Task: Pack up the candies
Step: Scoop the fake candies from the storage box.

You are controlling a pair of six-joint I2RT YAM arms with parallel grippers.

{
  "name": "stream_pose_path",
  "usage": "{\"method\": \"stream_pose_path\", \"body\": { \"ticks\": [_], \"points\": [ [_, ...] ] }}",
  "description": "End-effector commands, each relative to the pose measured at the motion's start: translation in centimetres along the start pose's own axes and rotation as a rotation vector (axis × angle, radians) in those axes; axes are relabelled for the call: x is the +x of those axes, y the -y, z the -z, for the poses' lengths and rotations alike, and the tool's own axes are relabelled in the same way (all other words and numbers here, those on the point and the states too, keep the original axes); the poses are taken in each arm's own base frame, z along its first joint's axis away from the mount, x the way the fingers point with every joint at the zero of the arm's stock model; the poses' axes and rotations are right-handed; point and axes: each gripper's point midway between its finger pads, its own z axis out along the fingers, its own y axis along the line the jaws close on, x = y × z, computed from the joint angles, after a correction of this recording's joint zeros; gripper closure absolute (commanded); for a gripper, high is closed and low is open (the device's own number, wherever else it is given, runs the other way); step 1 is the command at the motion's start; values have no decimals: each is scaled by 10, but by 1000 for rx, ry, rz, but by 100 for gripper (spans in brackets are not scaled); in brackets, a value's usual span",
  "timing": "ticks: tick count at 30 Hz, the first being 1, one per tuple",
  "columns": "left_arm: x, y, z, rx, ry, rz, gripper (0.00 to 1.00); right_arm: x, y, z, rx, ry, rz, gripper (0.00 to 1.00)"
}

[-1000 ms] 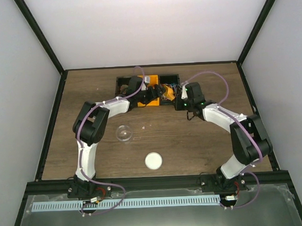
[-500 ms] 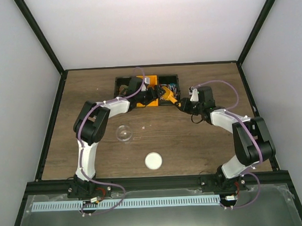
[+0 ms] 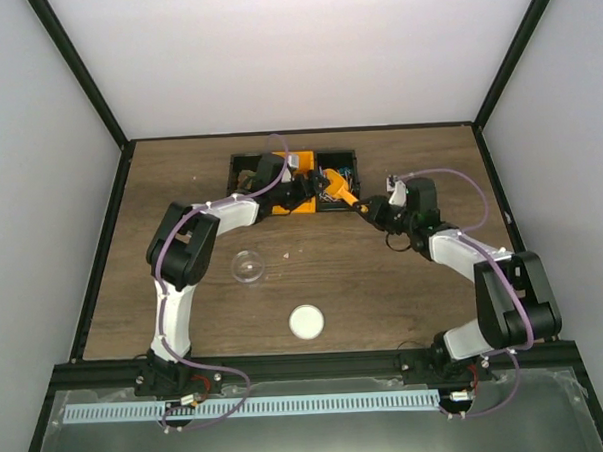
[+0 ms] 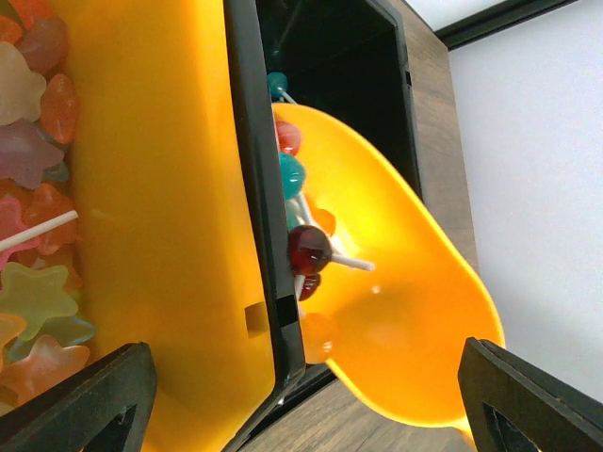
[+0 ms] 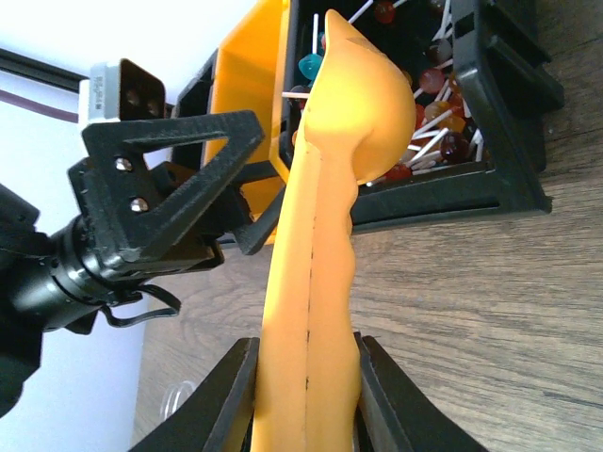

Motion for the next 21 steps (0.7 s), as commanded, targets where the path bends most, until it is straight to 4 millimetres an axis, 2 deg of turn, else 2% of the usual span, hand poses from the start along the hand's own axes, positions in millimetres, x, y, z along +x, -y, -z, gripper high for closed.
{"method": "stream_pose_path", "body": {
  "ticks": [1, 7, 15, 21],
  "points": [
    [-8, 17, 9, 35, 21, -21, 10, -6, -24, 13, -85, 18, 20, 99],
    [-12, 25, 19, 40, 41, -38, 9, -5, -20, 21, -114, 21, -21, 99],
    [-22, 55, 41, 95, 80, -72, 9, -5, -14, 27, -115, 38, -38, 99],
    [-21, 57, 43, 99, 73, -68, 8, -8, -6, 36, -120, 84, -84, 99]
  ]
}}
